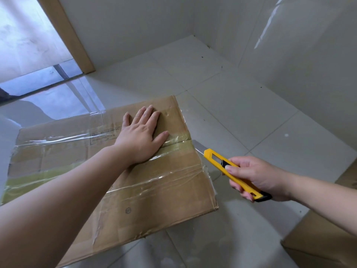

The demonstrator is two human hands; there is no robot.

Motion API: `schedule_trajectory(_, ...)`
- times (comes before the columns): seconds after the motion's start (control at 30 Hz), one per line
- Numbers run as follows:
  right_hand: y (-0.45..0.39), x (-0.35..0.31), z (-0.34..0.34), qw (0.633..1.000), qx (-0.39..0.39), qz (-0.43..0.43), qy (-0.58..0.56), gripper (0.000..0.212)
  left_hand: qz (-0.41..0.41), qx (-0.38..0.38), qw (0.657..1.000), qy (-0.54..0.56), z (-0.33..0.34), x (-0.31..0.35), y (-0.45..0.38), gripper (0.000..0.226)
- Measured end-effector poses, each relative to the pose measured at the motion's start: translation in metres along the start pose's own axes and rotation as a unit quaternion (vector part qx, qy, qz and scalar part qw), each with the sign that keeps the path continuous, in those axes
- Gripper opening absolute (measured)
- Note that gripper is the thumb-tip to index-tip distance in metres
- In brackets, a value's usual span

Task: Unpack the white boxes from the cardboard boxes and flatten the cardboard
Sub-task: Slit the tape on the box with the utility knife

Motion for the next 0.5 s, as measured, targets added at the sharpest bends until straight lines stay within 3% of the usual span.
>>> schedule_trajectory(0.4,0.022,0.008,-0.007,1.000,-0.009,0.009,0.003,0.017,-0.003,-0.016,1.000,-0.004,-0.001,0.001,-0.001,0.069)
schedule_trajectory(0.5,0.029,0.017,-0.003,1.000,-0.010,0.005,-0.026,0.024,0.099,0.013,0.995,0.024,-0.012,0.011,0.005,0.060)
Point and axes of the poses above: each hand's wrist, its own y-axis away from the middle knuckle, its own z-axis out of the palm, x = y × z, the point moved 3 cm from there along -y, towards the middle knuckle, and after that the axes turned 13 degrees about -z, right-handed, at the moved point
